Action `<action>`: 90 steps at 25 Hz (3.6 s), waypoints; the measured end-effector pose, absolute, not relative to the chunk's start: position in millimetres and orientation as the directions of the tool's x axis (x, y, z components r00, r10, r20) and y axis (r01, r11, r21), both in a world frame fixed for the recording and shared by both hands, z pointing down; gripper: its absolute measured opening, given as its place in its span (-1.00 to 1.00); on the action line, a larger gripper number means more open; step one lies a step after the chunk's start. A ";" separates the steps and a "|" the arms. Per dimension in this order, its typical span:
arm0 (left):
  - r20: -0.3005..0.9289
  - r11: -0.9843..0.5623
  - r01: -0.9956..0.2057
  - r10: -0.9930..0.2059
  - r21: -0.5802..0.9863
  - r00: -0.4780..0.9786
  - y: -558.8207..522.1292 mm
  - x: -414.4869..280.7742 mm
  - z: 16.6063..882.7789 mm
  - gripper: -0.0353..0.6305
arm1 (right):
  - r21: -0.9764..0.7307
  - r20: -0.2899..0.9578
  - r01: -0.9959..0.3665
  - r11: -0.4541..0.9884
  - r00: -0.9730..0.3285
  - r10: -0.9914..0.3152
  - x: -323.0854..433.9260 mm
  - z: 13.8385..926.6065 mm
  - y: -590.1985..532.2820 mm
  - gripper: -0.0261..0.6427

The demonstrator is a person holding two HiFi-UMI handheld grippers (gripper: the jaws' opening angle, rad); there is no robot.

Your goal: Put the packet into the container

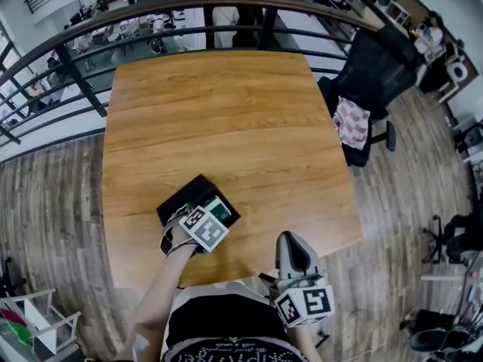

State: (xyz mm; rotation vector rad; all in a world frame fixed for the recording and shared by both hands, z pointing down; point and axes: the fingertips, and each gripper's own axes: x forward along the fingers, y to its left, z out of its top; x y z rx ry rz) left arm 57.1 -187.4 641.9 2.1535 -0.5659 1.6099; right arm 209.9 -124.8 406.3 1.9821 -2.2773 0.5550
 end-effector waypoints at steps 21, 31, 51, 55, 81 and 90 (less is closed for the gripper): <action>0.925 -0.847 -0.530 -0.165 0.046 0.343 -190.7 53.4 633.4 0.19 | -0.232 0.253 -0.943 0.240 -0.296 -0.921 230.8 402.4 -116.9 -0.81; 0.912 -0.840 -0.543 -0.209 0.018 0.353 -191.1 52.2 628.4 0.19 | -0.236 0.243 -0.939 0.249 -0.305 -0.921 233.2 400.7 -112.2 -0.81; 0.863 -0.790 -0.612 -0.303 0.009 0.404 -196.0 45.8 605.7 0.29 | -0.245 0.235 -0.930 0.274 -0.331 -0.914 229.0 400.9 -117.2 -0.81; 0.864 -0.791 -0.611 -0.286 0.031 0.414 -192.2 46.4 606.2 0.29 | -0.242 0.238 -0.931 0.272 -0.329 -0.914 230.9 401.6 -118.3 -0.81; 0.632 -0.573 -0.813 -0.667 -0.098 0.394 -225.5 15.2 537.5 -0.81 | -0.231 0.233 -0.927 0.295 -0.346 -0.909 219.8 400.7 -122.4 -0.81; 0.421 -0.476 -0.868 -0.823 -0.144 0.381 -226.2 -3.3 466.3 -0.81 | -0.216 0.193 -0.924 0.315 -0.357 -0.914 213.3 393.3 -123.4 -0.81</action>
